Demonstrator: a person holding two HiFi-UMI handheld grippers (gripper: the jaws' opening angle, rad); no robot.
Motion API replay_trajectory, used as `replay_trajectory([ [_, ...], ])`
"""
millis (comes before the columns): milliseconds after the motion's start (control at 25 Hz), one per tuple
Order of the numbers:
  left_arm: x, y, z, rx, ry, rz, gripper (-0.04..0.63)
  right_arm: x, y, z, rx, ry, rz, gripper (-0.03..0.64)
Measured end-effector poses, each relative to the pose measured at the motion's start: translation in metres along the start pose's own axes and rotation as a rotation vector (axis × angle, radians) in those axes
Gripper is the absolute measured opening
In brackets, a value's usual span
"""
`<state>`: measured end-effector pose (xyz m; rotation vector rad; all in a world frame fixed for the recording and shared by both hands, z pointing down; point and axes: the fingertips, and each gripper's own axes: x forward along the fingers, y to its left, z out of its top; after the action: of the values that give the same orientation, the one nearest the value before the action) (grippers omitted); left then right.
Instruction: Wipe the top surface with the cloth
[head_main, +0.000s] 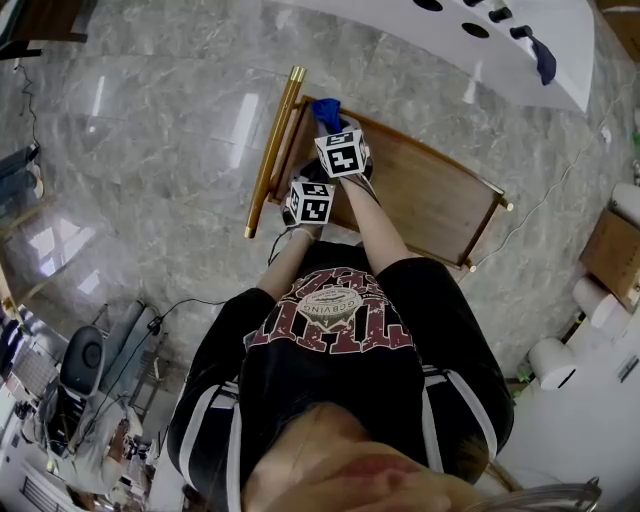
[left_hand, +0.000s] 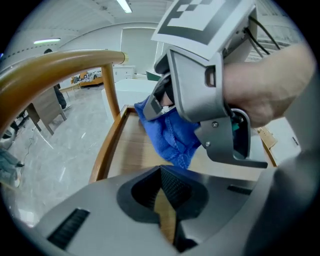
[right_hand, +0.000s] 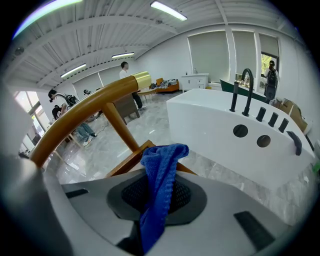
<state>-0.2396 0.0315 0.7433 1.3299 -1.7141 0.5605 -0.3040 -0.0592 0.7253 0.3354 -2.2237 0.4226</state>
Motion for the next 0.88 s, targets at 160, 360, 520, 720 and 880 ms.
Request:
replay_trajectory([
  [160,0.0,0.0,0.0,0.002,-0.003,0.014,0.048,-0.004,-0.004,-0.002,0.01,-0.003,-0.001,0.066],
  [360,0.0,-0.001,0.0,-0.013,0.0,0.027,0.048,-0.01,-0.012,-0.008,0.009,-0.004,-0.007,0.066],
  [520,0.0,-0.001,0.0,-0.012,-0.006,0.043,0.048,-0.015,-0.019,-0.013,0.021,-0.008,-0.01,0.066],
  [720,0.001,-0.005,0.0,-0.009,-0.005,0.057,0.048,-0.025,-0.03,-0.021,0.035,-0.008,-0.007,0.066],
  [880,0.001,-0.006,0.001,0.003,0.0,0.067,0.048,-0.03,-0.038,-0.024,0.034,-0.014,-0.008,0.066],
])
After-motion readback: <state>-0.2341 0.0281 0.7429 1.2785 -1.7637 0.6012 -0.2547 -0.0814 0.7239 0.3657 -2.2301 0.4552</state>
